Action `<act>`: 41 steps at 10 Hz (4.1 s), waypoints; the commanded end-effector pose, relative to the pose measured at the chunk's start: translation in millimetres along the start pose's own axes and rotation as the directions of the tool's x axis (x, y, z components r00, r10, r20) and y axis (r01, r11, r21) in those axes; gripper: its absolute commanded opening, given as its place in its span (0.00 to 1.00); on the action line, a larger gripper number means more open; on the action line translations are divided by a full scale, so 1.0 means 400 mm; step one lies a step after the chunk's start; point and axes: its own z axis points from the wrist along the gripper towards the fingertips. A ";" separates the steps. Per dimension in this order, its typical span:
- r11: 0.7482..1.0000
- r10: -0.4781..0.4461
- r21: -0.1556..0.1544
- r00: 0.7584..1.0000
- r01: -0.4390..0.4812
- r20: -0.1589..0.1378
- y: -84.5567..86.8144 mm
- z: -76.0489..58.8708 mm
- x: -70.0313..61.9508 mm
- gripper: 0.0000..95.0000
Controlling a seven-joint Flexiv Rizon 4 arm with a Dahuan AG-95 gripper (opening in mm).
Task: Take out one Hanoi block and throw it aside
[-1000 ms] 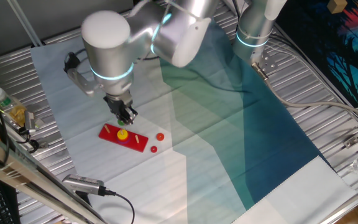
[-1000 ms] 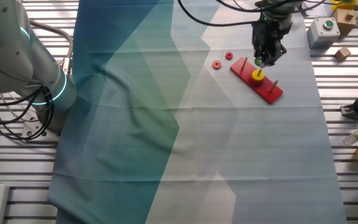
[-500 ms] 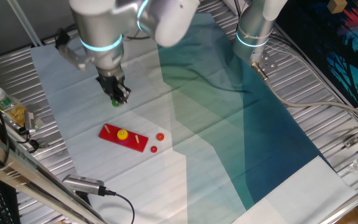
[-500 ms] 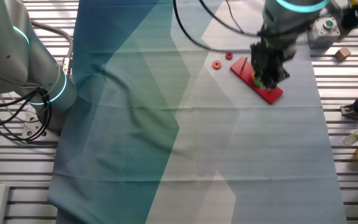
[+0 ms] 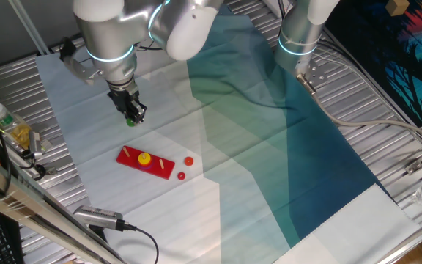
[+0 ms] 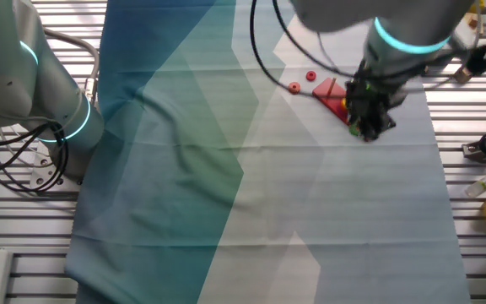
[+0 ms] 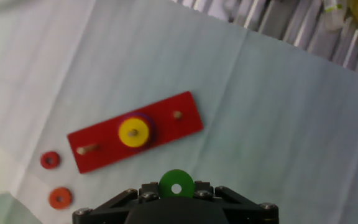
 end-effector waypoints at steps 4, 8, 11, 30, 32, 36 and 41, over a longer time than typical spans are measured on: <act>0.999 0.033 -0.033 0.999 -0.033 0.011 -0.022 0.067 0.004 0.00; 0.996 0.063 -0.061 0.998 -0.062 0.017 -0.027 0.102 0.005 0.00; 0.996 0.071 -0.063 0.997 -0.070 0.013 -0.019 0.121 0.002 0.00; 0.998 0.054 -0.028 0.999 -0.054 -0.001 0.004 0.166 -0.002 0.00; 0.998 0.048 -0.029 0.999 -0.048 -0.002 0.004 0.167 -0.002 0.20; 0.999 0.042 -0.030 0.999 -0.043 -0.004 0.004 0.168 -0.002 0.20; 0.998 0.021 -0.050 0.999 -0.023 -0.028 0.004 0.171 -0.001 0.60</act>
